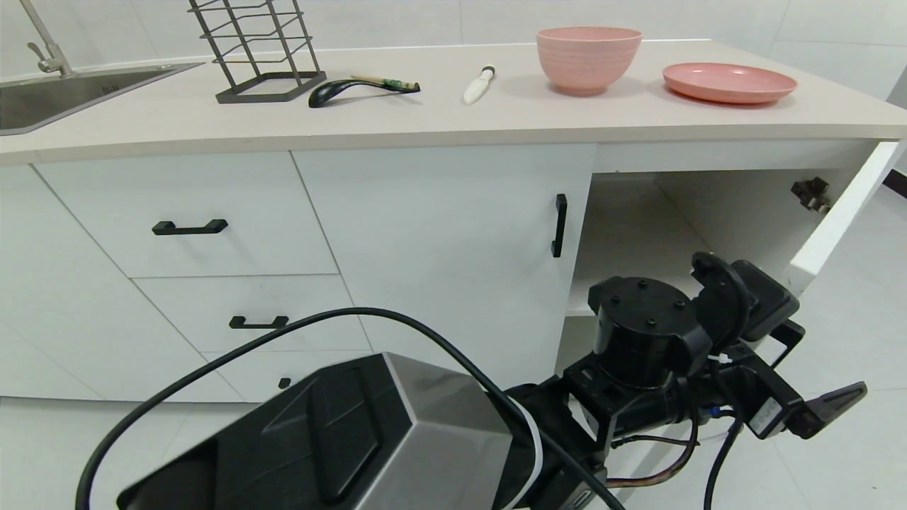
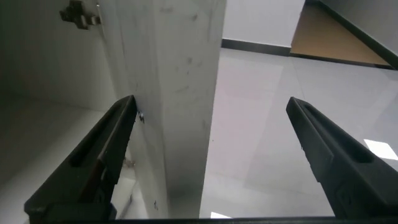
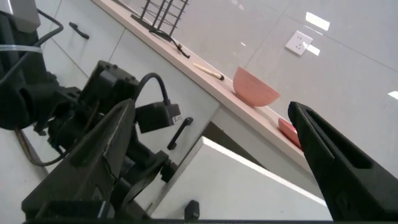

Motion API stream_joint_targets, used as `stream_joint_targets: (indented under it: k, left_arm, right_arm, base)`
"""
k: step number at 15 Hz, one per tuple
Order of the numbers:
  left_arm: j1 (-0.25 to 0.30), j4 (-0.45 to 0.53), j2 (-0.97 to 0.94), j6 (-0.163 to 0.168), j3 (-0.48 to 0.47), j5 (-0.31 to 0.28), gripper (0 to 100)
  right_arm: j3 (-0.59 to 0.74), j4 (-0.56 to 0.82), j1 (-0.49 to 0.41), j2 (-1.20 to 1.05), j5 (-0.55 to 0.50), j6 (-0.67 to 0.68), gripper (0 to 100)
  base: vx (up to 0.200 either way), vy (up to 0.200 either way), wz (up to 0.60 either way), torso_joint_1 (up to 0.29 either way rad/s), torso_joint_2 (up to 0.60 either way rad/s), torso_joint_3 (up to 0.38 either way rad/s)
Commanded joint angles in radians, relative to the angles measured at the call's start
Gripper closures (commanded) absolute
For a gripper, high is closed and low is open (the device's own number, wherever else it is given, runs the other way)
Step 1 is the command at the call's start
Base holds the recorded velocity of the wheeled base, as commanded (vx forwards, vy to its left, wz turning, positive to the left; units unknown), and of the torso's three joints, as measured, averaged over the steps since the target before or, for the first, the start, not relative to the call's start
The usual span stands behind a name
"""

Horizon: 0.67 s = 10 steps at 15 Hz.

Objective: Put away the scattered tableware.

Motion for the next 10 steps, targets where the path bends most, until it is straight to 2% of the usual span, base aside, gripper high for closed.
stream_joint_targets:
  k: [1, 6, 10]
  left_arm:
    - [-0.017, 0.0, 0.023, 0.0, -0.004, 0.0, 0]
    - [-0.038, 0.0, 0.056, 0.0, -0.021, -0.004, 0]
    - [-0.064, -0.003, 0.098, 0.0, -0.089, -0.008, 0]
  right_arm:
    - [-0.002, 0.0, 0.0, 0.017, -0.001, 0.001, 0]
    - [-0.005, 0.0, 0.0, 0.01, -0.001, 0.001, 0]
    - [-0.022, -0.002, 0.0, 0.002, -0.001, 0.001, 0]
  base:
    - [0.0, 0.0, 0.0, 0.0, 0.0, 0.0]
    - [0.0, 0.0, 0.0, 0.0, 0.0, 0.0]
    - [0.0, 0.0, 0.0, 0.0, 0.0, 0.0]
